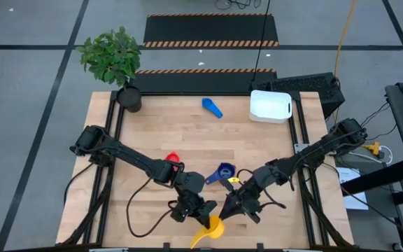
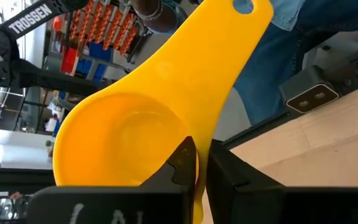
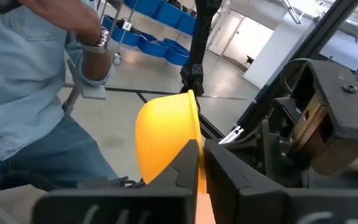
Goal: Nest measuring cups in basket
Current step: Stack the yellow measuring cup on top of the violet measuring cup
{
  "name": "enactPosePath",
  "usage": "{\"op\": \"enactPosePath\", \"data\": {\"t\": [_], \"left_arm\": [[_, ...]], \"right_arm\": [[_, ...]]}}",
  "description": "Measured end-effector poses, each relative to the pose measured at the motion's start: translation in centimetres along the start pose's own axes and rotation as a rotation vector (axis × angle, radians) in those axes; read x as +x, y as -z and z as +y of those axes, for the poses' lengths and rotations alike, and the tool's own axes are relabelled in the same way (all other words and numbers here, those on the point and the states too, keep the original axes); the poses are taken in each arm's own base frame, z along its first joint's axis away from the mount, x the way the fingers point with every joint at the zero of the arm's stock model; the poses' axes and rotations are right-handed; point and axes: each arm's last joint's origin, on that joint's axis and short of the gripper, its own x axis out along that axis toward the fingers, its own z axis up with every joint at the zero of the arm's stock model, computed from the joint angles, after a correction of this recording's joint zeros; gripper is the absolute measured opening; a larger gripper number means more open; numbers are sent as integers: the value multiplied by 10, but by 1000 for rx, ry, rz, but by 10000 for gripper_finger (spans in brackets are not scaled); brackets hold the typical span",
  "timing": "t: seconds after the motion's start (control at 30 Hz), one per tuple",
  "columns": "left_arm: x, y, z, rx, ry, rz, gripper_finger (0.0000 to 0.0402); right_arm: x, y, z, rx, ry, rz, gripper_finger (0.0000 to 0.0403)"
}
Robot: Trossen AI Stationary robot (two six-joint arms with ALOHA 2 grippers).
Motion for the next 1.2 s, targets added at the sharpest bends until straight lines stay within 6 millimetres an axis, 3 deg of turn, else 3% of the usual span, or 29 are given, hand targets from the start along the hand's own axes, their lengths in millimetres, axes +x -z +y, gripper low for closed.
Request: {"op": "enactPosePath", "data": {"t": [0.23,0.57,0.8,1.2], "left_arm": [[0,2,0,-77,-13,77,18],[5,-3,15,-291,-264,354,151],[4,-3,20,-376,-362,418,221],[-11,1,25,-516,-522,695,239]], "right_arm": [[-4,-1,-2,-6,22,37,3],[-33,-32,2,12,94,140,1],[-46,-46,13,6,129,207,0],[-65,-56,19,-1,310,361,0]]}}
